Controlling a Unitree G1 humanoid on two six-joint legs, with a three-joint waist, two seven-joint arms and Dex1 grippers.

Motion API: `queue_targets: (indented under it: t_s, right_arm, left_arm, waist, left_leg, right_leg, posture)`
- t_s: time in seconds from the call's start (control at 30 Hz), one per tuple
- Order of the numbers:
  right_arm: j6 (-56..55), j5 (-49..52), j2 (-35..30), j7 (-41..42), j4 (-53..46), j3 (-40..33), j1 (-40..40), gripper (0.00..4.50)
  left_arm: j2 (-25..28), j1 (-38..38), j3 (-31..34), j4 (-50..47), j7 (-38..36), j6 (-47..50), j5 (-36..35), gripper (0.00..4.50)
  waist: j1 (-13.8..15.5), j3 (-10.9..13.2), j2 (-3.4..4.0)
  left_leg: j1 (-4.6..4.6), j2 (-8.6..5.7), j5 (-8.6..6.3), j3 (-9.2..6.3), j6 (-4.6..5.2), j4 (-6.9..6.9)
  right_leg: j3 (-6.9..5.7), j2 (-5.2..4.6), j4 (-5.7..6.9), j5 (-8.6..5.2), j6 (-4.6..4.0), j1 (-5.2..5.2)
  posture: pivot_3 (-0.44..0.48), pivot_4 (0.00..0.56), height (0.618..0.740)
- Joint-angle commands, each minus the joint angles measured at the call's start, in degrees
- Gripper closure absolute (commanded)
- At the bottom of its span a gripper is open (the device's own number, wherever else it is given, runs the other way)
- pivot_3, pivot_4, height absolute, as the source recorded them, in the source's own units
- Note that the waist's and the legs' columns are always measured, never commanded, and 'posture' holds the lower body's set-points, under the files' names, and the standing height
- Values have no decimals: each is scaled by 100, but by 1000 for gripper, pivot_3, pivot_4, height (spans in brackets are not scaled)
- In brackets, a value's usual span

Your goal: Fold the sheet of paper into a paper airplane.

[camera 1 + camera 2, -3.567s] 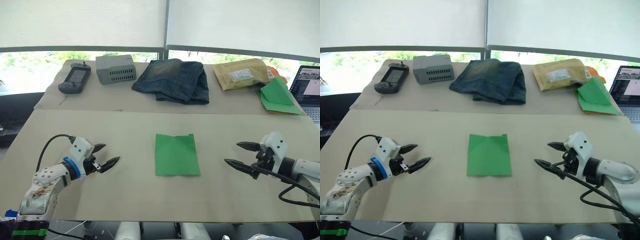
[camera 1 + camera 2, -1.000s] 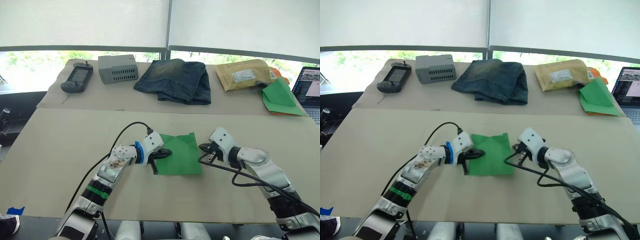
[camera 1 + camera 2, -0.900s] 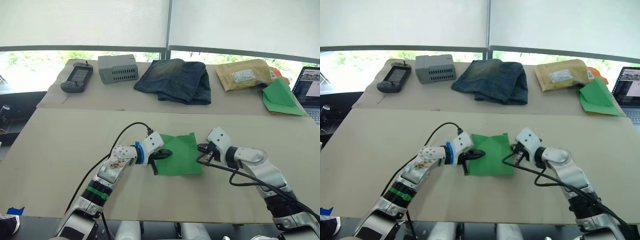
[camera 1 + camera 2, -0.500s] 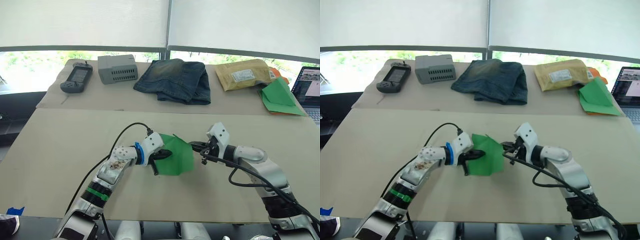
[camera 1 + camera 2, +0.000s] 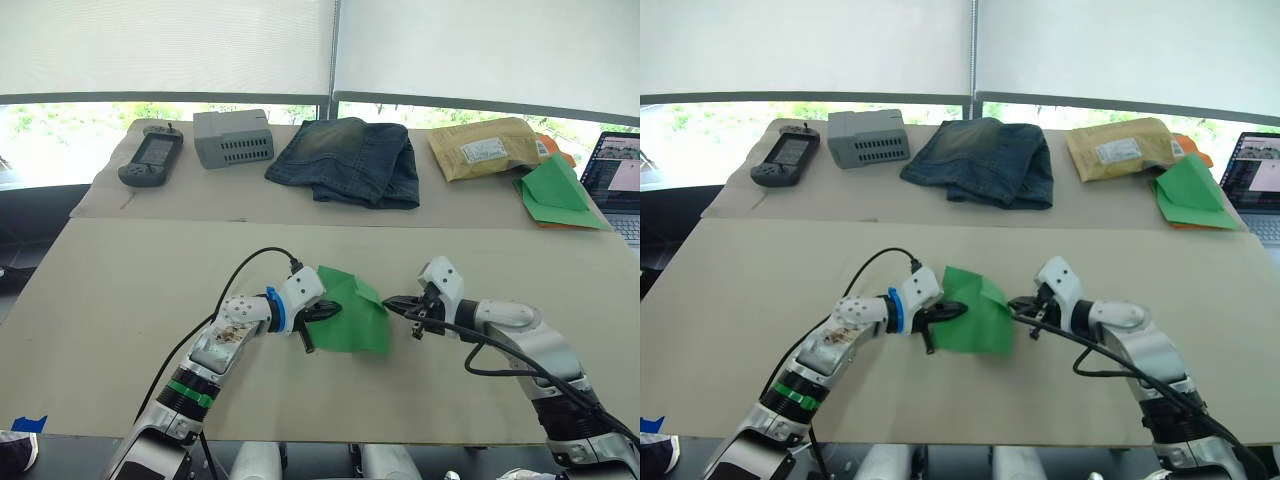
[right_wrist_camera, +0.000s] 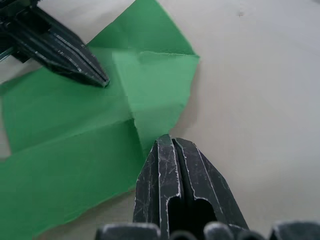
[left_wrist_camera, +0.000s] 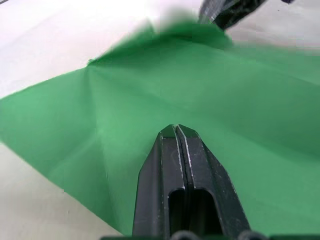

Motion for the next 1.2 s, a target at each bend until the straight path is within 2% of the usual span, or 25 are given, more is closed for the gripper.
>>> queue_targets:
  t_s: [0.03, 0.23, 0.47, 0.7, 0.83, 1.1, 1.2]
  right_arm:
    - [77, 370, 185, 7, -425, -161, -43, 4447]
    - [-102, 301, 236, -256, -213, -422, -259, 4447]
    - [-295, 371, -24, -65, -44, -692, -518, 4447]
    - [-1110, -675, -481, -11, 682, -120, -459, 4447]
    - [-1658, -1119, -520, 79, 1026, 228, -408, 4447]
    - [-1329, -601, -618, 926, 630, 199, -148, 4447]
    - [-1236, -404, -438, 898, 576, 91, -114, 4447]
  left_arm:
    - [31, 11, -32, 24, -22, 77, 66, 4500]
    - [26, 17, -40, -3, -27, 101, 64, 4500]
    - [32, 34, -31, -34, -31, 134, 53, 4500]
    - [35, 48, -6, -80, -21, 160, 36, 4500]
    - [41, 49, -6, -90, -35, 157, 30, 4500]
    - [40, 45, 14, -98, -17, 158, 25, 4500]
    - [26, 50, 10, -102, -7, 159, 24, 4500]
  waist:
    - [-1, 0, 0]
    - [6, 0, 0]
    - [7, 0, 0]
    - [7, 0, 0]
    - [6, 0, 0]
    - [9, 0, 0]
    - [4, 0, 0]
  left_leg:
    - [0, 0, 0, 0, 0, 0]
    - [0, -1, 0, 0, 0, 2]
    - [0, -1, 0, -1, 0, 0]
    - [-1, -2, 0, 2, 0, 1]
    - [0, -2, 0, 2, 0, 0]
    - [2, -2, 0, 1, 0, 1]
    - [2, -2, 0, -1, 0, 1]
  right_leg:
    - [0, 0, 0, 0, 1, 0]
    - [0, -1, 0, 0, 2, 1]
    - [-1, 0, 0, 1, 0, 0]
    - [1, -2, -1, 1, 1, 0]
    - [1, -1, -1, 0, 1, 0]
    - [1, -2, -1, 1, 1, 3]
    - [1, -1, -1, 1, 1, 3]
  posture:
    - [0, 150, 740]
    - [0, 150, 740]
    - [0, 150, 740]
    - [0, 150, 740]
    - [0, 150, 740]
    - [0, 150, 740]
    - [0, 150, 740]
